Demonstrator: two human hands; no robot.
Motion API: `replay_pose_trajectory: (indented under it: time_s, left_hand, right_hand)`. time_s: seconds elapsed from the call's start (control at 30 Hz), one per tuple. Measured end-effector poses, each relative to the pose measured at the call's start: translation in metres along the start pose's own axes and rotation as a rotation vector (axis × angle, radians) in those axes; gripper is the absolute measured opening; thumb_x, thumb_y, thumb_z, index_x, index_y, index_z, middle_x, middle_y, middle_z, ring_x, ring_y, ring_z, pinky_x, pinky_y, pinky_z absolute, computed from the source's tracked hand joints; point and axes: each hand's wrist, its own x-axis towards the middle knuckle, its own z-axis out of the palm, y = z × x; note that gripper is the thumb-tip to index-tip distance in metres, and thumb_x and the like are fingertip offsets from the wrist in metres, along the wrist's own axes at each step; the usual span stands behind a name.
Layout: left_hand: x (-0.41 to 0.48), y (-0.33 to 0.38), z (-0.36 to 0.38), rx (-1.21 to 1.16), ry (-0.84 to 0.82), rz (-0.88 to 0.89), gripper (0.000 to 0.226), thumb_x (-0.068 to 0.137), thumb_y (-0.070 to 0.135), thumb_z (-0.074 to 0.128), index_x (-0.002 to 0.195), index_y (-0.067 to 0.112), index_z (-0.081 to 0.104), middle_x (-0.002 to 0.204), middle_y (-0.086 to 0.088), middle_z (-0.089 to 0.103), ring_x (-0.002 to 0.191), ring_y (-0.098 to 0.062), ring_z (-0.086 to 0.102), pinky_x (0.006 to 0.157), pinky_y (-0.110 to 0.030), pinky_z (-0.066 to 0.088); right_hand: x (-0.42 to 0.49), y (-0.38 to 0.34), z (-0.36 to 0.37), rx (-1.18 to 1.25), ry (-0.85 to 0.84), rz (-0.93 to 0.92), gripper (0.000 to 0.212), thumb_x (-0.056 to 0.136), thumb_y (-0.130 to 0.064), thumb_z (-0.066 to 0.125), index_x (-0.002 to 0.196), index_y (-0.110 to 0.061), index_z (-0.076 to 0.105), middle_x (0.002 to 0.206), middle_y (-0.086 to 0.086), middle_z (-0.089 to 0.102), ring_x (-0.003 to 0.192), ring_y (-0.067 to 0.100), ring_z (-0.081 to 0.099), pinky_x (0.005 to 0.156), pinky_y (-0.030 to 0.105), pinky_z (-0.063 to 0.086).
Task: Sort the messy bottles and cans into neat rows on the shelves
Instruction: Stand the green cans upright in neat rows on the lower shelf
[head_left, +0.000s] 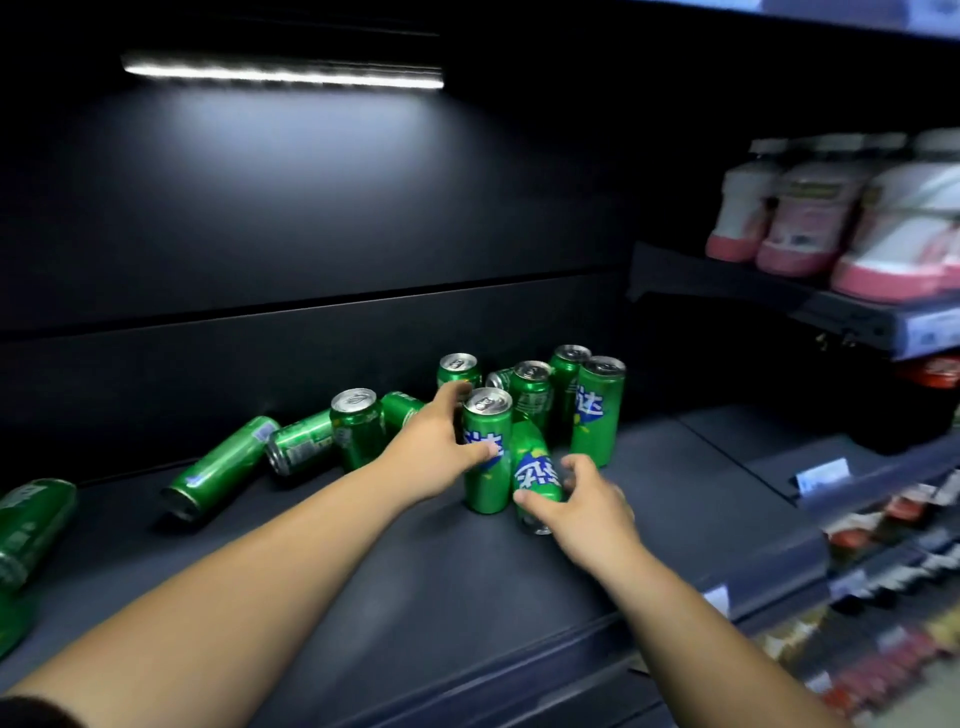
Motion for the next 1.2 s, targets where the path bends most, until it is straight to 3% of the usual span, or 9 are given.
replay_pose_trajectory:
  time_s: [0.13, 0.33, 0.47, 0.53, 0.73, 0.93, 1.0, 1.1, 1.2]
  left_hand:
    - [0.004, 0.003, 0.008, -0.061, 0.014, -0.010, 0.077, 0.078, 0.029, 0.082, 0.142, 0.024, 0.040, 0.128, 0.005, 0.060, 0.107, -0.016, 0.063, 0.099, -0.035, 0.049]
    - [0.001, 0.002, 0.000, -0.052, -0.003, -0.007, 0.078, 0.076, 0.027, 0.084, 0.140, 0.025, 0.039, 0.124, 0.007, 0.060, 0.101, -0.010, 0.065, 0.096, -0.030, 0.050]
    - [-0.003, 0.005, -0.007, -0.009, -0.015, 0.002, 0.076, 0.075, 0.029, 0.084, 0.138, 0.029, 0.041, 0.125, 0.008, 0.063, 0.097, -0.010, 0.066, 0.094, -0.033, 0.052]
    - [-0.007, 0.006, -0.008, -0.001, -0.010, 0.007, 0.074, 0.075, 0.029, 0.083, 0.137, 0.029, 0.042, 0.124, 0.007, 0.064, 0.099, -0.011, 0.066, 0.095, -0.036, 0.052]
    - [-0.014, 0.007, -0.012, 0.020, -0.011, 0.012, 0.070, 0.075, 0.029, 0.084, 0.132, 0.031, 0.043, 0.119, 0.010, 0.064, 0.096, -0.010, 0.066, 0.093, -0.036, 0.053]
    - [-0.021, 0.012, -0.021, 0.073, -0.056, 0.004, 0.075, 0.075, 0.029, 0.084, 0.135, 0.029, 0.041, 0.117, 0.014, 0.058, 0.079, 0.003, 0.060, 0.080, -0.020, 0.046]
    - [-0.024, 0.012, -0.027, 0.101, -0.086, 0.010, 0.076, 0.073, 0.031, 0.085, 0.135, 0.030, 0.041, 0.117, 0.013, 0.060, 0.081, 0.001, 0.060, 0.078, -0.020, 0.046]
    - [-0.027, 0.009, -0.039, 0.165, -0.148, 0.031, 0.071, 0.066, 0.039, 0.086, 0.126, 0.034, 0.048, 0.112, 0.014, 0.065, 0.099, -0.005, 0.064, 0.089, -0.030, 0.052]
    - [-0.031, 0.016, -0.049, 0.201, -0.181, 0.044, 0.058, 0.064, 0.044, 0.085, 0.114, 0.031, 0.058, 0.106, 0.013, 0.067, 0.097, -0.004, 0.065, 0.087, -0.033, 0.054]
  right_hand:
    - [0.000, 0.001, -0.007, -0.044, -0.033, 0.022, 0.068, 0.071, -0.070, 0.069, 0.124, -0.033, 0.047, 0.117, -0.008, 0.067, 0.115, 0.023, 0.062, 0.096, 0.038, 0.045]
    - [0.013, 0.004, -0.041, 0.357, 0.142, -0.046, 0.058, 0.073, -0.018, 0.077, 0.125, -0.021, 0.052, 0.085, -0.007, 0.068, 0.082, 0.014, 0.066, 0.085, 0.038, 0.055]
    - [0.011, -0.009, -0.060, -0.051, -0.146, -0.086, 0.099, 0.050, -0.063, 0.083, 0.135, -0.032, 0.044, 0.125, -0.004, 0.061, 0.113, 0.021, 0.061, 0.093, 0.037, 0.051]
    - [0.001, -0.008, -0.050, -0.241, -0.269, -0.079, 0.108, 0.046, -0.071, 0.081, 0.137, -0.031, 0.040, 0.137, 0.000, 0.056, 0.123, 0.025, 0.057, 0.096, 0.039, 0.050]
    - [-0.004, -0.004, -0.037, -0.127, -0.134, -0.122, 0.073, 0.065, -0.039, 0.084, 0.120, -0.027, 0.037, 0.115, 0.002, 0.061, 0.099, 0.026, 0.062, 0.081, 0.035, 0.052]
    - [0.012, -0.023, -0.068, 0.286, -0.024, -0.241, 0.065, 0.064, -0.022, 0.088, 0.112, -0.023, 0.043, 0.100, -0.006, 0.063, 0.086, 0.016, 0.062, 0.079, 0.034, 0.051]
    - [0.017, -0.030, -0.075, 0.359, -0.064, -0.273, 0.063, 0.064, -0.018, 0.088, 0.110, -0.023, 0.046, 0.100, -0.006, 0.065, 0.087, 0.014, 0.063, 0.080, 0.033, 0.054]
    - [0.021, -0.036, -0.076, 0.355, -0.185, -0.329, 0.060, 0.060, -0.022, 0.086, 0.107, -0.030, 0.050, 0.108, -0.001, 0.067, 0.093, 0.015, 0.064, 0.087, 0.039, 0.057]
    - [0.018, -0.045, -0.078, 0.298, -0.259, -0.400, 0.059, 0.064, -0.016, 0.086, 0.110, -0.030, 0.053, 0.111, -0.004, 0.064, 0.095, 0.011, 0.062, 0.087, 0.035, 0.057]
